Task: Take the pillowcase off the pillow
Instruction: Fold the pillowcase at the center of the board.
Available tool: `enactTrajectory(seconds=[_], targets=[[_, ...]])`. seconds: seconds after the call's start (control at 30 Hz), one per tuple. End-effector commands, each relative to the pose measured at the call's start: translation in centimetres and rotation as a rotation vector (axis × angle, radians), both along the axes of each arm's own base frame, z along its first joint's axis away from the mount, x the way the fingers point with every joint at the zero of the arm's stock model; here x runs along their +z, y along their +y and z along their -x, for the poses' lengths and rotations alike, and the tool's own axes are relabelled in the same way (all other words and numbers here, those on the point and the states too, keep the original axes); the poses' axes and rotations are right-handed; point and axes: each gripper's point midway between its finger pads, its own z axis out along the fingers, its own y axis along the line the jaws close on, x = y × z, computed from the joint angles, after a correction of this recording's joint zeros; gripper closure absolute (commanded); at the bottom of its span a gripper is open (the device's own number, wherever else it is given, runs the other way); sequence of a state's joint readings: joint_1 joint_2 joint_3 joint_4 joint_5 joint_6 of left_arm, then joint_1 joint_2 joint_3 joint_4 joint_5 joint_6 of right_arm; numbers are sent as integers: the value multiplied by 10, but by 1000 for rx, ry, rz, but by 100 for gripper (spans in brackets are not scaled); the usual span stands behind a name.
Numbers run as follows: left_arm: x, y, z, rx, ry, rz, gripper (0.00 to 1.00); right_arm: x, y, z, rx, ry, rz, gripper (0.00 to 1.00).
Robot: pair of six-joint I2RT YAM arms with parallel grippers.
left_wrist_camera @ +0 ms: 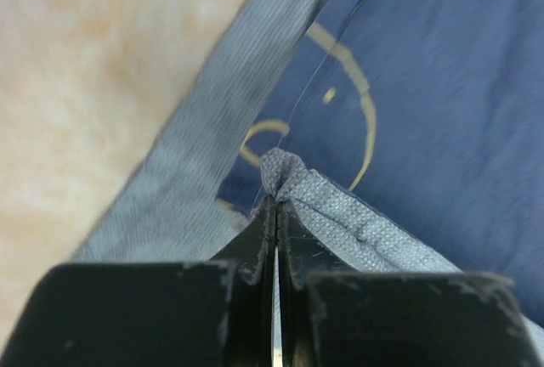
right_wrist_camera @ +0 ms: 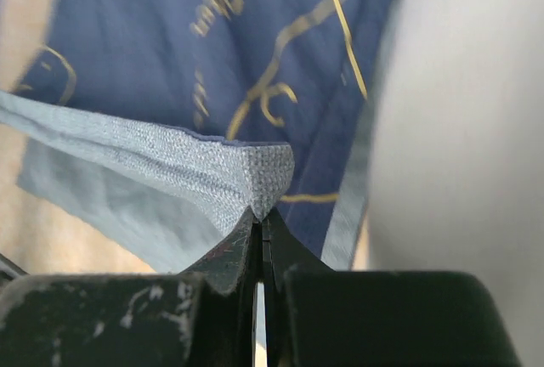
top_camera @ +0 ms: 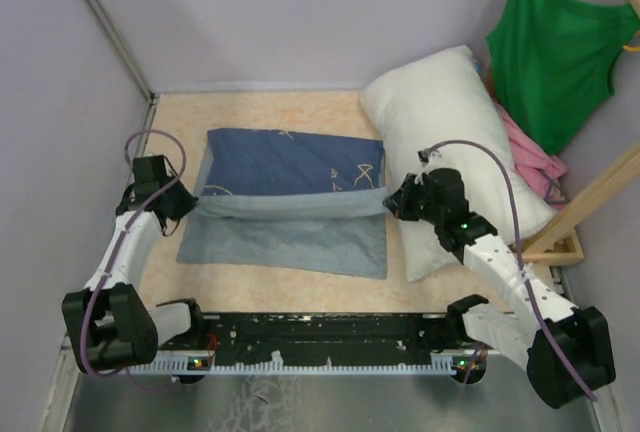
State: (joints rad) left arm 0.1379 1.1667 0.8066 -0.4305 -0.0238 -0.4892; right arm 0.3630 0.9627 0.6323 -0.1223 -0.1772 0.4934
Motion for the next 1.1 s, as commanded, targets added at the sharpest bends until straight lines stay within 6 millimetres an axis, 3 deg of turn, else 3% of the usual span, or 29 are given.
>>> enactTrajectory(seconds=[0.0, 0.1, 0.17, 0.4, 0.5, 0.6, 0.7, 0.8, 0.9, 1.07], targets=[[-42, -10, 33, 93, 129, 117, 100, -55, -6, 18, -50, 179, 12, 100], [-39, -6, 33, 92, 173, 98, 100, -68, -5, 19, -37, 238, 47, 100], [-21, 4, 27, 96, 173, 42, 100, -65, -4, 16, -26, 243, 69, 100], [69, 40, 15, 141, 47, -153, 100, -2, 8, 10, 45, 127, 97, 100], [94, 46, 21, 183, -20, -178, 100, 17, 16, 20, 88, 87, 118, 100], [76, 52, 39, 243, 36, -195, 100, -1, 19, 39, 119, 126, 163, 100], [37, 58, 70, 335, 177, -190, 100, -45, 18, 65, 144, 226, 203, 100], [1, 45, 89, 347, 266, -114, 100, -88, 15, 87, 148, 333, 214, 100], [-31, 21, 99, 312, 329, 3, 100, -110, 12, 98, 152, 403, 227, 100], [-37, 25, 101, 327, 381, -13, 97, -126, 12, 104, 174, 467, 260, 100]])
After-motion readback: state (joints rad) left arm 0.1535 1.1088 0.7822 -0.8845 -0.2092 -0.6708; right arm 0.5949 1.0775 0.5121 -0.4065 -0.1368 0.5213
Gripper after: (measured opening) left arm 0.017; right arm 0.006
